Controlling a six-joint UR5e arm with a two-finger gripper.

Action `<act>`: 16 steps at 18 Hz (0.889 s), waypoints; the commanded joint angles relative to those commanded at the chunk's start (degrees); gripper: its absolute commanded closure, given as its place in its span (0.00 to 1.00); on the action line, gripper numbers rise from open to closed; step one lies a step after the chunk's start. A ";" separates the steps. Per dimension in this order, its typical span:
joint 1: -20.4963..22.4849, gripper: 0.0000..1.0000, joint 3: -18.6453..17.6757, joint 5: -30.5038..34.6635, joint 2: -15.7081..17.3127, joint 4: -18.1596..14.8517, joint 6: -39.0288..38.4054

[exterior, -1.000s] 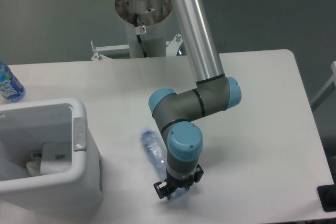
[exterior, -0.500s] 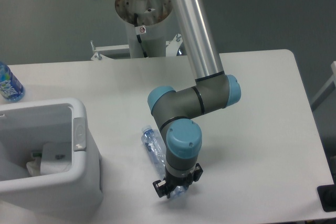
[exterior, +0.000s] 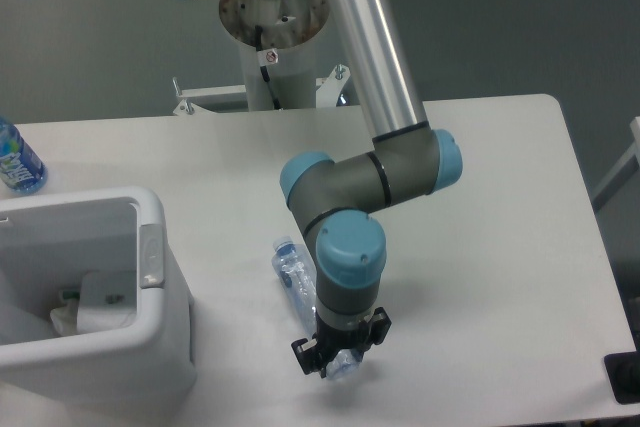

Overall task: Place the trash in the trash can
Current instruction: 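Close the gripper on the bottle's bottom end, then lift the bottle and carry it over the trash bin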

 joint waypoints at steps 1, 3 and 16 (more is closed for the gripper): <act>0.88 0.42 0.79 -0.78 1.50 0.00 0.00; 2.11 0.42 2.98 -3.33 3.79 0.00 -0.52; 7.31 0.42 11.96 -17.58 11.18 0.79 -12.47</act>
